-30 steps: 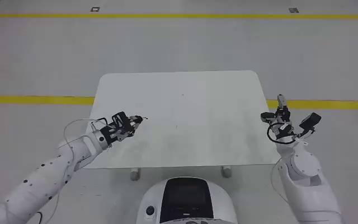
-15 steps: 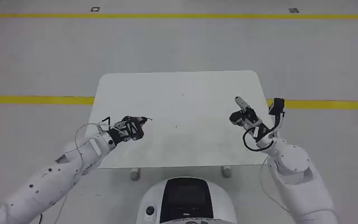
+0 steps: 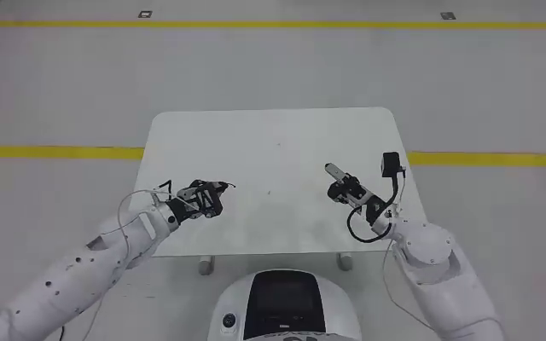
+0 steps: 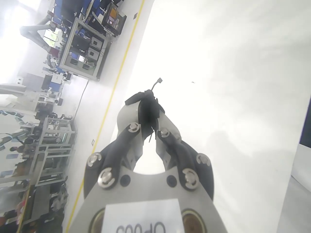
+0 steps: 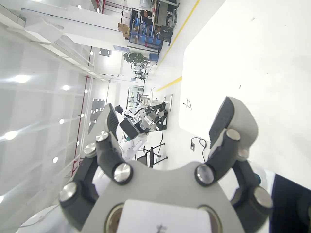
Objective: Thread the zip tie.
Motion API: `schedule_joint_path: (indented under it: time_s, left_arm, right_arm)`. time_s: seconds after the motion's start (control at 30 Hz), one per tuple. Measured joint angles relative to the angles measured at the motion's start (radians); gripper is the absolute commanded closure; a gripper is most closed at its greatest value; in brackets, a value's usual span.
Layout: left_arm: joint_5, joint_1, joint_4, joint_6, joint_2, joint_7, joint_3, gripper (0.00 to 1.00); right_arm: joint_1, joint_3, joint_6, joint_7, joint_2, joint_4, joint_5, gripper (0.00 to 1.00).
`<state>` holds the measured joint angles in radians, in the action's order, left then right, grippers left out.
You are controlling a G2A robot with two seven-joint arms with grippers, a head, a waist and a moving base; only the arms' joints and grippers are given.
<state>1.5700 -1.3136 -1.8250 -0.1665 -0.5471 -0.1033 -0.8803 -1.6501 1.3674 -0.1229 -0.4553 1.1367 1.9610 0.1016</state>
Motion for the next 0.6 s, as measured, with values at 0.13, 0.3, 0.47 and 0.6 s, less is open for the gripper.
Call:
schedule_joint_path:
  time_s: [0.13, 0.3, 0.47, 0.6]
  left_arm:
    - [0.000, 0.000, 0.000, 0.000, 0.000, 0.000, 0.000, 1.00]
    - [0.000, 0.000, 0.000, 0.000, 0.000, 0.000, 0.000, 1.00]
    - [0.000, 0.000, 0.000, 0.000, 0.000, 0.000, 0.000, 1.00]
    - [0.000, 0.000, 0.000, 0.000, 0.000, 0.000, 0.000, 1.00]
  right_arm:
    - [0.000, 0.000, 0.000, 0.000, 0.000, 0.000, 0.000, 0.00]
    - [0.000, 0.000, 0.000, 0.000, 0.000, 0.000, 0.000, 0.00]
    - [0.008, -0.002, 0.007, -0.031, -0.001, -0.010, 0.007, 0.00]
    - [0.043, -0.010, 0.016, -0.163, -0.007, -0.050, 0.023, 0.00]
